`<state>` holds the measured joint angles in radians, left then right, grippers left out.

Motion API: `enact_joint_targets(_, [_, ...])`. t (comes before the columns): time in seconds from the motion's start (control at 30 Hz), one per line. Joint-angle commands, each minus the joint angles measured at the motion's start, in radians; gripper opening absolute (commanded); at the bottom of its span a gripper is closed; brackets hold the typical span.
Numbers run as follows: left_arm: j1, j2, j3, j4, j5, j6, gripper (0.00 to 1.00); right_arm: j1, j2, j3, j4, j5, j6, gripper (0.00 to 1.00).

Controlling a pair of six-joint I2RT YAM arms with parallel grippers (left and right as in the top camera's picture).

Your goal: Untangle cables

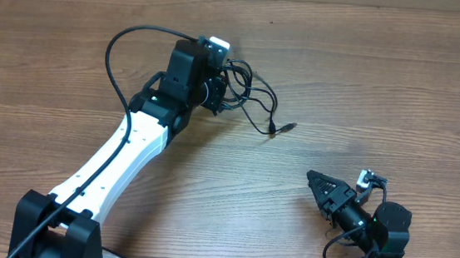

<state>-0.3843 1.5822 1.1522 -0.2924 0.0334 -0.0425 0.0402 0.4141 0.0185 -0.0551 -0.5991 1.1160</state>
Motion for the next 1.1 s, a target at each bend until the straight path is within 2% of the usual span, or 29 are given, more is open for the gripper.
enact_joint_targets(0.0, [-0.003,-0.002,0.023,-0.004,0.157,-0.140,0.04,0.005,-0.007,-0.006,-0.004,-0.010,0.009,0.45])
enact_joint_targets(0.1, [-0.003,-0.002,0.023,-0.009,0.229,-0.142,0.04,0.005,-0.007,0.026,-0.029,-0.015,0.007,0.48])
enact_joint_targets(0.2, [-0.003,-0.002,0.023,-0.015,0.230,-0.172,0.04,0.005,-0.007,0.087,-0.087,-0.013,-0.027,0.49])
enact_joint_targets(0.5, [-0.003,-0.002,0.023,-0.084,0.230,-0.198,0.04,0.005,0.002,0.335,-0.438,0.106,-0.096,0.61])
enact_joint_targets(0.7, [-0.003,-0.002,0.023,-0.116,0.228,-0.325,0.04,0.005,0.074,0.499,-0.587,0.104,-0.039,0.65])
enact_joint_targets(0.83, [-0.003,-0.002,0.023,-0.141,0.228,-0.420,0.04,0.005,0.172,0.598,-0.688,0.069,-0.001,0.75])
enact_joint_targets(0.97, [-0.003,-0.002,0.023,-0.176,0.227,-0.472,0.04,0.005,0.273,0.634,-0.640,-0.050,-0.002,1.00])
enact_joint_targets(1.07, [-0.003,-0.002,0.023,-0.186,0.230,-0.503,0.04,0.005,0.343,0.634,-0.545,-0.103,0.021,1.00])
